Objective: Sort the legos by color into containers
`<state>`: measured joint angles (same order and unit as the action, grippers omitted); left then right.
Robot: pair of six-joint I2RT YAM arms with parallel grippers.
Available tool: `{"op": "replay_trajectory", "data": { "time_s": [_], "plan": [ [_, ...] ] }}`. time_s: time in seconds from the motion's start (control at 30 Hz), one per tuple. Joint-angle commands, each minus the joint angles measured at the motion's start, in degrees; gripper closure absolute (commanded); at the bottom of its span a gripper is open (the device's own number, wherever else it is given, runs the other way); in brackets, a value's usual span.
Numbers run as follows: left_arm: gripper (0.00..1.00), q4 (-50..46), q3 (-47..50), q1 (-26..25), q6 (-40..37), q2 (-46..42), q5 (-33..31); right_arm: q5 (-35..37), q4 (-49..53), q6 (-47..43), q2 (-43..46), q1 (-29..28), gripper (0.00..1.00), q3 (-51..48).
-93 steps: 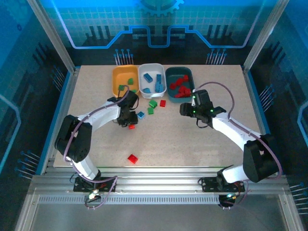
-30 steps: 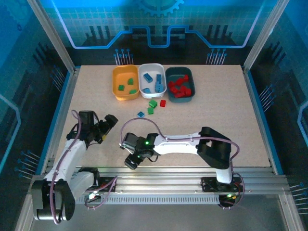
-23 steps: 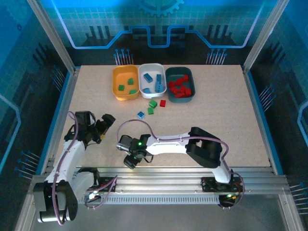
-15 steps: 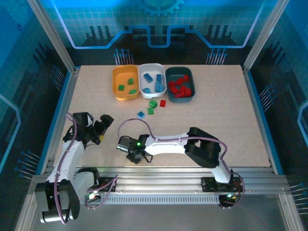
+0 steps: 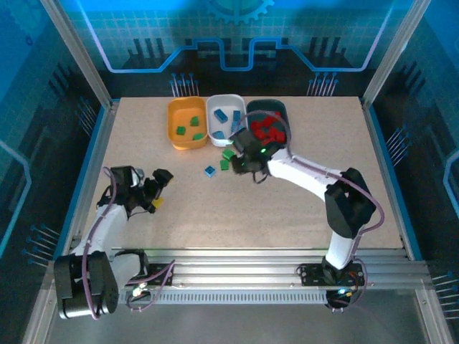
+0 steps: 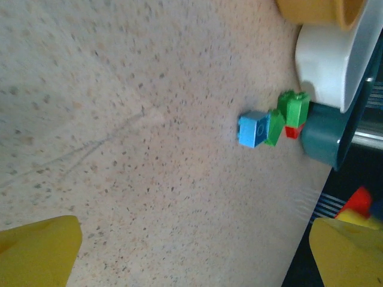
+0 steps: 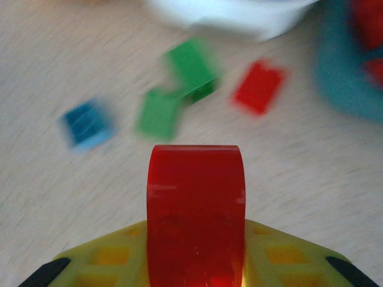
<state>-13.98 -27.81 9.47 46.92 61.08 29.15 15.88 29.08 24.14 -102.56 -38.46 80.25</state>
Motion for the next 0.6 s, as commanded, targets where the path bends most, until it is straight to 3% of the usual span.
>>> {"op": "replay_trajectory", "data": {
  "time_s": [0.0,0.2,0.3,0.4,0.57],
  "plan": [
    [0.01,6.0,1.9,-4.4,2.7,1.2,4.2,-2.2,-1.4,0.0,-2.6,7.8,0.65,4.6],
    [0.01,10.6,2.1,-13.7,3.4,3.2,3.1,-7.2,3.8,1.2,-16.3,18.1,0.63,22.3],
    [0.01,10.6,2.3,-14.4,2.8,3.5,2.9,-7.5,8.8,0.8,-23.1,19.9,0.58,32.0],
    [0.01,10.6,2.4,-14.4,2.1,3.8,3.2,-6.7,11.5,0.6,-27.4,21.0,0.44,38.4],
    [0.01,10.1,2.4,-14.4,0.9,4.1,3.6,-6.3,12.2,0.7,-27.4,21.3,0.38,40.5]
  ]
}}
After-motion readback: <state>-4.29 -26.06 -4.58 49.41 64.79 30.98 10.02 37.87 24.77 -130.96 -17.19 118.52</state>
